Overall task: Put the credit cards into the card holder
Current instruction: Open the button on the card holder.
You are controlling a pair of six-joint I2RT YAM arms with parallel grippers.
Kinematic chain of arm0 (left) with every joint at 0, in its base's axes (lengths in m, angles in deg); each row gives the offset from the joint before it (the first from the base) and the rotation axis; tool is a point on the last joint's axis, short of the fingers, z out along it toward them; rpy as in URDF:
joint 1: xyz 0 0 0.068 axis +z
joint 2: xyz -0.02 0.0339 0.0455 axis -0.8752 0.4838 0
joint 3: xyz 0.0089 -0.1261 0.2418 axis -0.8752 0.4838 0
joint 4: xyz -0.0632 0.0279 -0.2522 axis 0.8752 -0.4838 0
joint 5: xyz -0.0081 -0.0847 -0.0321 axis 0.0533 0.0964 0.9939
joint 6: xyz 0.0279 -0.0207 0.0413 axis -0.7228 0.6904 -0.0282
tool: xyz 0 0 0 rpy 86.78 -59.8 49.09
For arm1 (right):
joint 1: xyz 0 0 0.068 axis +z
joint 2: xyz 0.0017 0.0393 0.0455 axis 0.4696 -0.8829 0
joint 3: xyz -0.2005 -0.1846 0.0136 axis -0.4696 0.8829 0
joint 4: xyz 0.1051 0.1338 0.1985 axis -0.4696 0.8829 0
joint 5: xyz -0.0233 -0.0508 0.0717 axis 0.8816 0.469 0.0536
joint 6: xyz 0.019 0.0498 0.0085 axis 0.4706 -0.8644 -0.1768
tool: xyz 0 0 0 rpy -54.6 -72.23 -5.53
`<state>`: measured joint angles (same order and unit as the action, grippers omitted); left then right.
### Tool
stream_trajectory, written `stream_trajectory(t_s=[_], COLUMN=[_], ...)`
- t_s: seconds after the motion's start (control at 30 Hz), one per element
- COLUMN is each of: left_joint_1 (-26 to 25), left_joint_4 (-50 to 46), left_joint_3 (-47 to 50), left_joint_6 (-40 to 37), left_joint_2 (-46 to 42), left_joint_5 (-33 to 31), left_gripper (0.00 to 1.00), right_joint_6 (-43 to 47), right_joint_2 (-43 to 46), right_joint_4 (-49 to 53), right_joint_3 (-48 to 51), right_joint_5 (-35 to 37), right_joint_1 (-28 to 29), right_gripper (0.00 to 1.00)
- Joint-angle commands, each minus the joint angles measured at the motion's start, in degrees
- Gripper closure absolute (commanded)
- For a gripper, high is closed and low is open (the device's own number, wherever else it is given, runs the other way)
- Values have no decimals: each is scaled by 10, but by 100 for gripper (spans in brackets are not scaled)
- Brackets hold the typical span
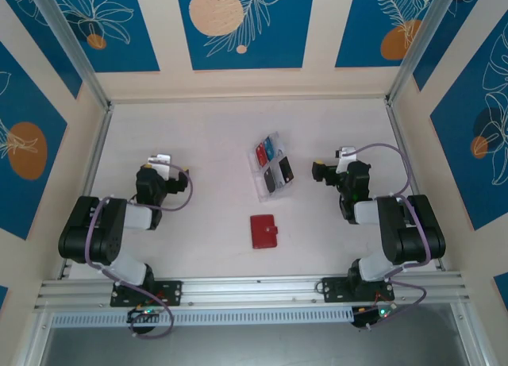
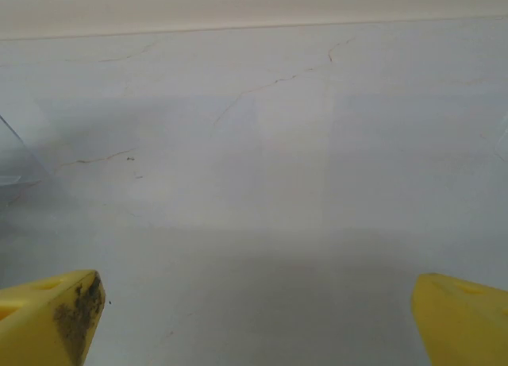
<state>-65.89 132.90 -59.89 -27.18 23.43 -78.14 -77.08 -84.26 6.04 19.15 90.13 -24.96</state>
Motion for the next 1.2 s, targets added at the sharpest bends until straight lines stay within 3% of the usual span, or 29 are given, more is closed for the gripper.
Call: stream_trajectory(t_s=[0.0, 0.67, 0.8, 0.9, 1.17], left_joint_1=[5, 5, 5, 6, 7], left_joint_4=[3, 2, 3, 14, 11], left_joint_3=[-8, -9, -8, -4, -6], left_joint_6=[-6, -6, -3, 11, 13], left_joint_2=[-7, -6, -6, -6, -6], left_joint_5=[10, 10, 7, -29, -29], left_gripper=[0, 0, 0, 0, 0], right_joint_6=[11, 10, 2, -10, -11], right_joint_2=[1, 1, 0, 0, 0], right_joint_4=[-22, -20, 9, 27, 27], right_joint_3=[6, 5, -10, -20, -20], right_joint_5=[10, 6, -30, -72, -75], right_joint_1=[5, 3, -14, -35, -37], right_gripper=[1, 1, 1, 1, 1])
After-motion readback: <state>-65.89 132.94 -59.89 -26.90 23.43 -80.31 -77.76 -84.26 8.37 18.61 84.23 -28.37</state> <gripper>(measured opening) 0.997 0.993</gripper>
